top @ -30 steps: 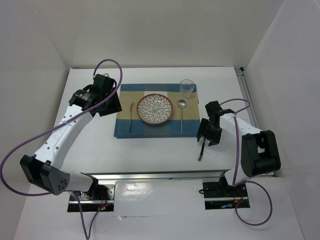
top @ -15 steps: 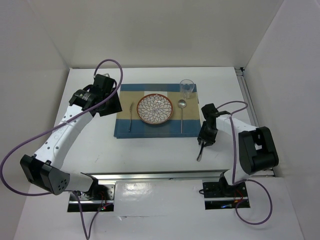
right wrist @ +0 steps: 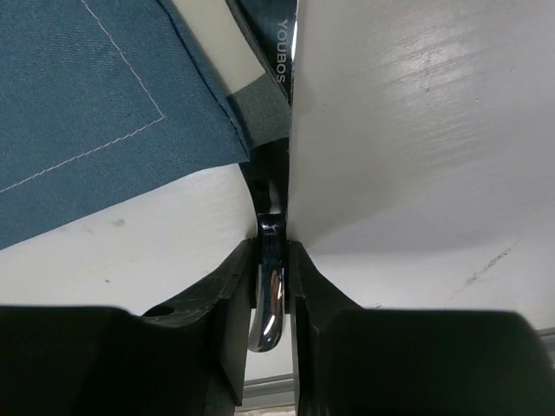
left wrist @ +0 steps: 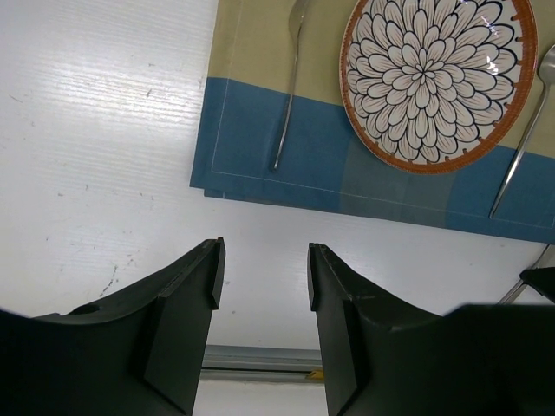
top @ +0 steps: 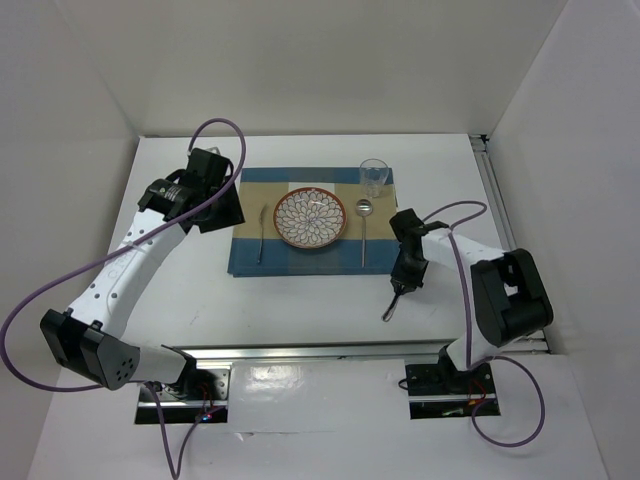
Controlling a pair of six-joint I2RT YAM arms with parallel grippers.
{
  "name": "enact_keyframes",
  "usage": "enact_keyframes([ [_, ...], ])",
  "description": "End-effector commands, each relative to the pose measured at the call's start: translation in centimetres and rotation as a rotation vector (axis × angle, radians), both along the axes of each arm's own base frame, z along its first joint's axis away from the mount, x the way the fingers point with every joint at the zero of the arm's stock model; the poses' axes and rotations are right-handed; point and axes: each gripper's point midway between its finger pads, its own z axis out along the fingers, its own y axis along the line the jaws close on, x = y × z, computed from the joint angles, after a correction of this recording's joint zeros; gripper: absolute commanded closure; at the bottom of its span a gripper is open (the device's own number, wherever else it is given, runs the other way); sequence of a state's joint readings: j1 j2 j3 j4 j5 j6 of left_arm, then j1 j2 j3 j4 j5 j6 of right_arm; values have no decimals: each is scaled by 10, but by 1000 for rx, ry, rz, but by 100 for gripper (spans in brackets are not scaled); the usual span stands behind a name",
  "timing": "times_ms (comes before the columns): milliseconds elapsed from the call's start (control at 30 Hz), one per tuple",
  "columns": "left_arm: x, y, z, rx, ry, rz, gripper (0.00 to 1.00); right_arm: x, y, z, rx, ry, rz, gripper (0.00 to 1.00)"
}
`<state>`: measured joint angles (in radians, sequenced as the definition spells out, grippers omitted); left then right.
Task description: Set the dinner table for one person
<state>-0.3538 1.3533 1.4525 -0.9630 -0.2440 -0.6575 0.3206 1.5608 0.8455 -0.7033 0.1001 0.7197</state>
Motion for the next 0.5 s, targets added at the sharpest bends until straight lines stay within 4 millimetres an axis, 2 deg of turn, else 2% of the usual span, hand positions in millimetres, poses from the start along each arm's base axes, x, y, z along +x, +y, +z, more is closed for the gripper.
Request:
enact_keyframes([
  [0, 7, -2, 8, -11, -30, -15, 41, -16, -9, -4, -54, 45, -42, 90],
  [100, 8, -3, 13, -15, -41, -15, 41, -10, -10, 19, -48, -21, -60, 96],
  [167, 9, -3, 16, -12, -50, -22, 41, 1, -10, 42, -38, -73, -72, 96],
  [200, 11, -3, 13, -9, -42, -22, 41, 3, -10, 46, -39, -77, -60, 96],
  [233, 11, -3, 13, -9, -41, -22, 41, 14, -15, 60, -55, -121, -78, 96],
  [367, 11, -5, 16, -20, -47, -29, 41, 29, -21, 80, -86, -168, -60, 96],
  [467, 11, -7, 16, -27, -45, -35, 41, 32, -23, 81, -89, -164, -54, 96],
])
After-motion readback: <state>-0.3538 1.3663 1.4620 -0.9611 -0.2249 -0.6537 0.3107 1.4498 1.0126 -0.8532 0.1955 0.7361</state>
